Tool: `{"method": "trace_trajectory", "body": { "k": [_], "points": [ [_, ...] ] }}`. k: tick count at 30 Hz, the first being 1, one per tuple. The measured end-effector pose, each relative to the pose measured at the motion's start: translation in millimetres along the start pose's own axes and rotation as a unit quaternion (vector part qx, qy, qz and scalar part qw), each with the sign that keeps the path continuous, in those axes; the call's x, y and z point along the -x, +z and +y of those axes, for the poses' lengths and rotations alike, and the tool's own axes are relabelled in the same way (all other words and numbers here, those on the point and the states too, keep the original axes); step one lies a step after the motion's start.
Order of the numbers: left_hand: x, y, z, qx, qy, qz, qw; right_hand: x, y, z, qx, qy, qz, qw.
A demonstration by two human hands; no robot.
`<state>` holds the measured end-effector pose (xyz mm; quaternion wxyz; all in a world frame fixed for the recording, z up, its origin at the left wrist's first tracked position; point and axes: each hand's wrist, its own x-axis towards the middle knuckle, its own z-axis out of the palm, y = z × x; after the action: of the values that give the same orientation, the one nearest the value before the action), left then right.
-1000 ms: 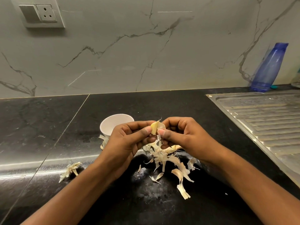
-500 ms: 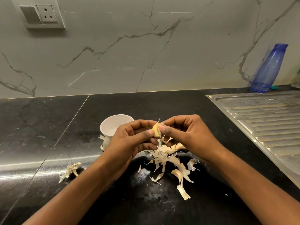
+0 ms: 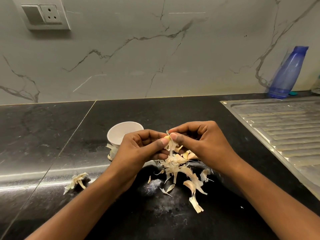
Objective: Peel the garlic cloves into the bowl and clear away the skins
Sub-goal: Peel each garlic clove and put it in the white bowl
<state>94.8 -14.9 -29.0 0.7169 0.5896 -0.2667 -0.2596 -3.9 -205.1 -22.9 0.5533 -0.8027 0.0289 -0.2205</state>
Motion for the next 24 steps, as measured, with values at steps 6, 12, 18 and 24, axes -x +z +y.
{"method": "trace_trajectory", "body": {
  "k": [6,12,18,24],
  "points": [
    [-0.8,-1.5,0.5,0.012,-0.008,0.007,1.0,-1.4,-0.9,1.9,0.035,0.003,-0.033,0.999],
    [-0.7,-0.6,5.3,0.073,-0.022,-0.001,0.997,-1.4,-3.7,-1.9,-0.041,0.046,-0.064,0.996],
    [-2.6,-1.9,4.8,0.106,-0.029,-0.031,0.993,-0.7,-3.4,-5.4,-0.201,0.116,-0.096,0.968],
    [-0.4,0.3,-2.5,-0.115,0.112,0.072,0.984,-4.5,-3.4,-2.0,-0.144,0.103,-0.057,0.983]
  ]
}}
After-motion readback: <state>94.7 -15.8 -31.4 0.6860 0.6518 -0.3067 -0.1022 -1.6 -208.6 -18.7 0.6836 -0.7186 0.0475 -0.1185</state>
